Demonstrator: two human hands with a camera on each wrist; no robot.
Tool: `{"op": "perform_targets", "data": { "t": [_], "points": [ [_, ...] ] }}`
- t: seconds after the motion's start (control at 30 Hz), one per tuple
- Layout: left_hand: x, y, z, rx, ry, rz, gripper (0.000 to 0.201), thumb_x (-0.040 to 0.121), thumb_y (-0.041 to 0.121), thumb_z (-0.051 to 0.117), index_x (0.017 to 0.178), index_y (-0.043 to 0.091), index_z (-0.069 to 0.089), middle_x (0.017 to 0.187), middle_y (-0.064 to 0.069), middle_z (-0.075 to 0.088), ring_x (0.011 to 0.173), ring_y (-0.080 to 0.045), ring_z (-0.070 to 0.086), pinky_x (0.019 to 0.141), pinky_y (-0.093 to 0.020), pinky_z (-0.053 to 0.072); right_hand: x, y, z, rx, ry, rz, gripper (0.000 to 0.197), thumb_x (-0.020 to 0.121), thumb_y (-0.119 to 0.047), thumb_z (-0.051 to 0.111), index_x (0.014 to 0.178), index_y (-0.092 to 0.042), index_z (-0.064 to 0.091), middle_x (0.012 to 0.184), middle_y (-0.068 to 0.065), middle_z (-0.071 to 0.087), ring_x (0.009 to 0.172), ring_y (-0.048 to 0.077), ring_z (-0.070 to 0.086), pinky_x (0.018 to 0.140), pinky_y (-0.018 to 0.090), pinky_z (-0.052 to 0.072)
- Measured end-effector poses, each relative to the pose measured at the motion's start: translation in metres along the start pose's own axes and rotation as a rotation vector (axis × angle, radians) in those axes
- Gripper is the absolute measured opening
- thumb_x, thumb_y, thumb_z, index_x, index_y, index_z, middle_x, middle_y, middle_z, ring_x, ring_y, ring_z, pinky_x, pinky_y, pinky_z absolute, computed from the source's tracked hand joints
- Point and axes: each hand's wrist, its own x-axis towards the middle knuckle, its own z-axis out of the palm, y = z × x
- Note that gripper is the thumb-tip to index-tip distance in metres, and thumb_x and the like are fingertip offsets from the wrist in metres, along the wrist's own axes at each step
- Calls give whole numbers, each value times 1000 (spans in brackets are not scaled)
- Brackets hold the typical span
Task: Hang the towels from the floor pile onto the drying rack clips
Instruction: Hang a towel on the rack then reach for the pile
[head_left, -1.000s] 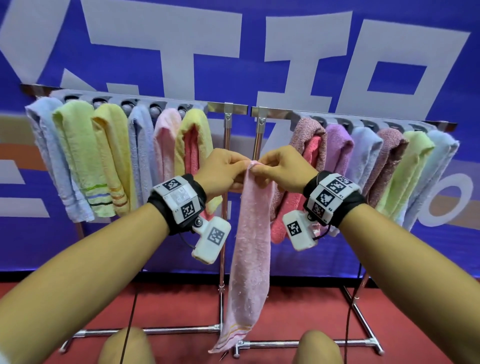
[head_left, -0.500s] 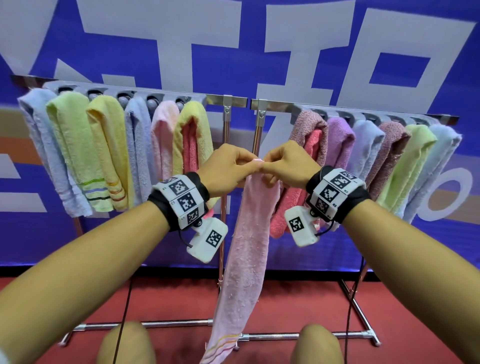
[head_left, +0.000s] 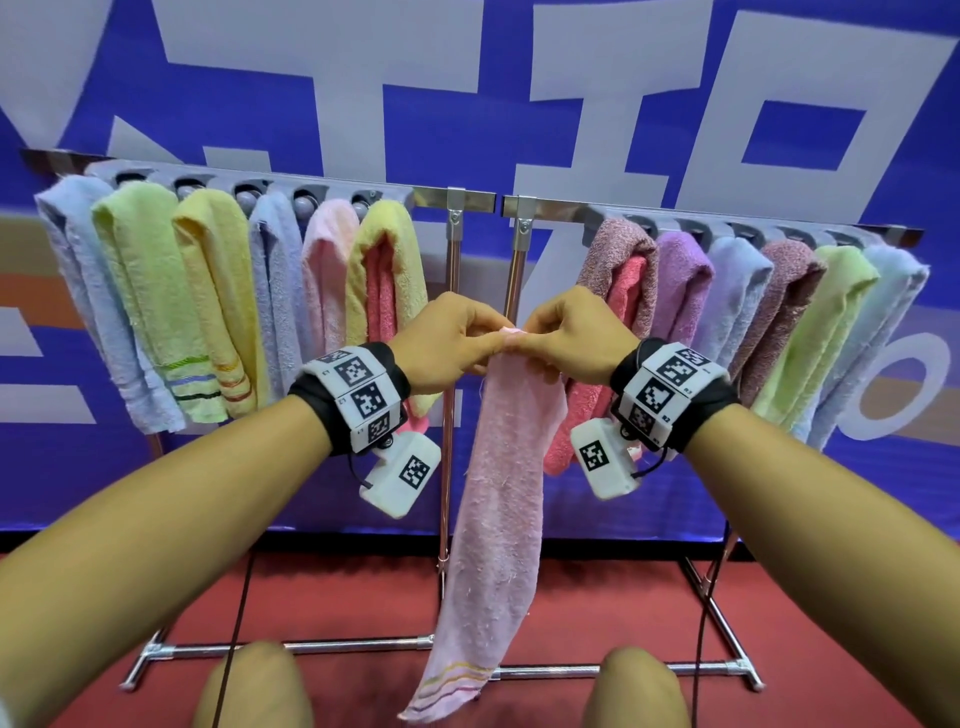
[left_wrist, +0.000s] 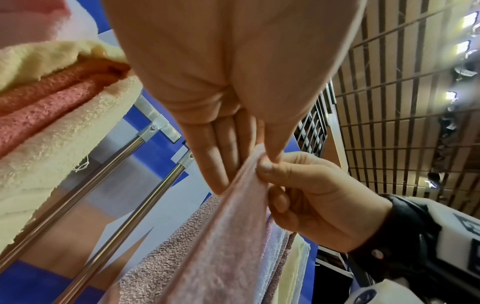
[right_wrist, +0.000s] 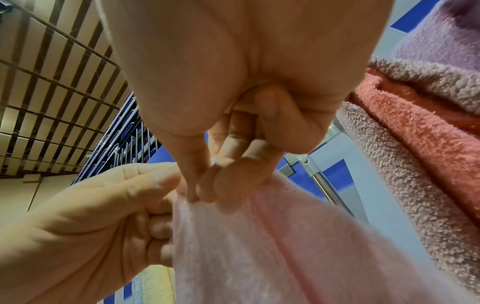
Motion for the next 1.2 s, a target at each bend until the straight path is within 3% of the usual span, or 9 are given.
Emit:
{"op": "perform_targets", "data": {
  "t": [0.27,0.4,0.53,0.63,0.7,0.87,1.0,1.1,1.2],
  "points": [
    [3,5,-5,-119,29,-5,21,94,13,65,109,1,73,92,-11,76,80,-15,74,64,-22,57,2,1,0,-5,47,-50,43,85,-48,71,67,-10,69,55,3,67,47,19,63,46,20,46],
    [8,4,-13,-58,54,66,19,97,10,61,107,1,74,95,-18,75,81,-17,71,68,-26,58,5,12,-4,-154,-85,-79,46,88,-45,68,64,-5,64,54,4,59,48,12,52,49,25,41],
    [10,0,-32,-73,100,59,15,97,12,61,104,9,74,96,-18,73,85,-20,68,78,-36,60,-1,32,-1,-407,-219,-44,43,83,-41,73,57,-12,56,57,4,55,54,16,47,57,32,38],
    [7,-5,-45,-62,92,24,15,97,14,61,102,13,74,92,-7,73,85,-17,69,79,-34,61,-4,41,-3,-448,-240,-97,34,84,-41,72,67,-14,64,80,7,62,73,21,55,71,33,44],
    [4,-11,-52,-68,78,-1,15,97,13,60,102,13,74,90,-4,73,83,-15,69,77,-30,60,-5,41,-8,-461,-242,-133,38,85,-41,72,60,-17,56,87,8,62,76,20,53,71,31,41],
    [-2,-25,-65,-48,118,-49,16,96,14,60,100,17,75,88,-1,72,79,-11,67,74,-28,61,-5,38,-22,-440,-93,-88,47,86,-42,71,49,-22,50,46,-5,44,45,8,43,49,21,29],
    [-4,-29,-70,-33,160,-57,15,96,12,61,99,16,75,89,-3,72,79,-11,67,75,-27,60,-2,36,-28,-332,52,-141,21,88,-31,72,80,-13,78,57,-12,60,52,-3,53,53,8,33],
    [-4,-26,-74,-55,202,-64,15,97,8,59,102,13,72,88,-6,70,76,-10,67,71,-23,59,1,32,-29,-166,184,-147,18,84,-28,76,87,-11,80,70,0,71,55,0,53,56,8,39],
    [-1,-15,-76,-109,275,-33,17,98,6,57,110,5,69,85,-6,68,70,-5,67,67,-19,57,5,24,-32,95,314,-126,15,78,-16,82,87,-6,76,68,5,66,54,0,48,53,13,39]
  ]
}}
